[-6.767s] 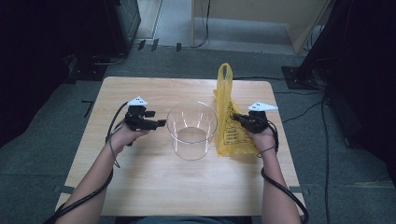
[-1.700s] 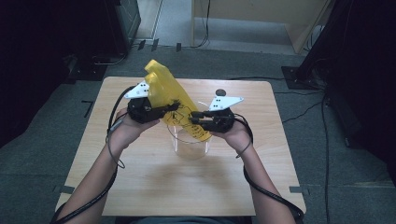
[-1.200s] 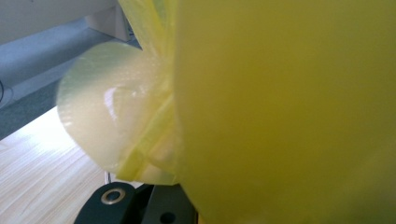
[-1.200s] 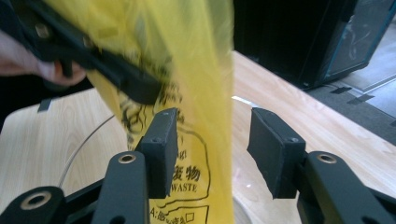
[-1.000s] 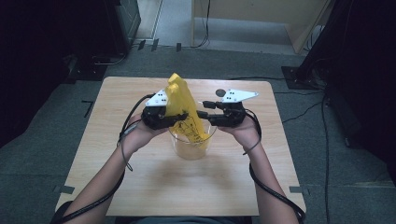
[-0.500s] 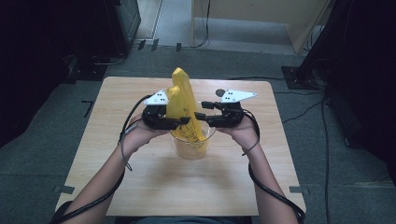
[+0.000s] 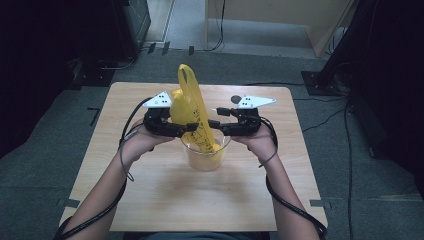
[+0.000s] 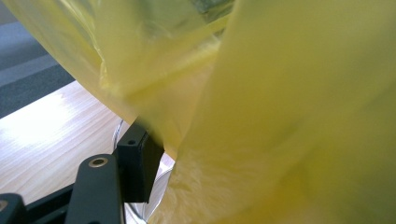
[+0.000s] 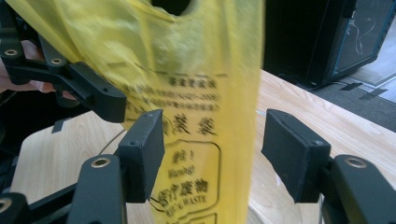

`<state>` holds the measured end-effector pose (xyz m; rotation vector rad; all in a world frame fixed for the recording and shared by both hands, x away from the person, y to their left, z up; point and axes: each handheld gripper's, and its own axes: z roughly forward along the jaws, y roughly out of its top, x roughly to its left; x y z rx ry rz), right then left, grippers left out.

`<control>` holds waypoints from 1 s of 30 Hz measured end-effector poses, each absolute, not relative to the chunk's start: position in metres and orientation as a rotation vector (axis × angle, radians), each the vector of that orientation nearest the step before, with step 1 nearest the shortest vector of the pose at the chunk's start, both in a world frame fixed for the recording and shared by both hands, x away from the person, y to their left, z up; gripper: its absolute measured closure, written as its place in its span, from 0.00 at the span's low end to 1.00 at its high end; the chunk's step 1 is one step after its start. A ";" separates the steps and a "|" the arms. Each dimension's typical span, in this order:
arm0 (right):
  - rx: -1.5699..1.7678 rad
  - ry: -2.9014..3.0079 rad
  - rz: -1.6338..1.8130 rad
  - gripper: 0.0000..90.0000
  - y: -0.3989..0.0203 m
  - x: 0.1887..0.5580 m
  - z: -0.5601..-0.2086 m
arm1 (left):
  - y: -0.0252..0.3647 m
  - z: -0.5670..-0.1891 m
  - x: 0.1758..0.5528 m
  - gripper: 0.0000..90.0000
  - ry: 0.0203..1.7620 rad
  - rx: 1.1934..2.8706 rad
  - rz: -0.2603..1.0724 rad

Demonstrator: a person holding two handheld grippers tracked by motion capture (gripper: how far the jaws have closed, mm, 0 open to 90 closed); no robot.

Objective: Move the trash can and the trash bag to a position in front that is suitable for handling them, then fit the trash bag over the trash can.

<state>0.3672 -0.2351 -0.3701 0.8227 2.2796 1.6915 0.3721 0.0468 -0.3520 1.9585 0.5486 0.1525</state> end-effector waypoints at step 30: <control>0.745 2.286 1.792 0.85 -0.212 0.354 -0.360 | 0.029 -0.361 0.363 0.74 0.469 2.000 0.128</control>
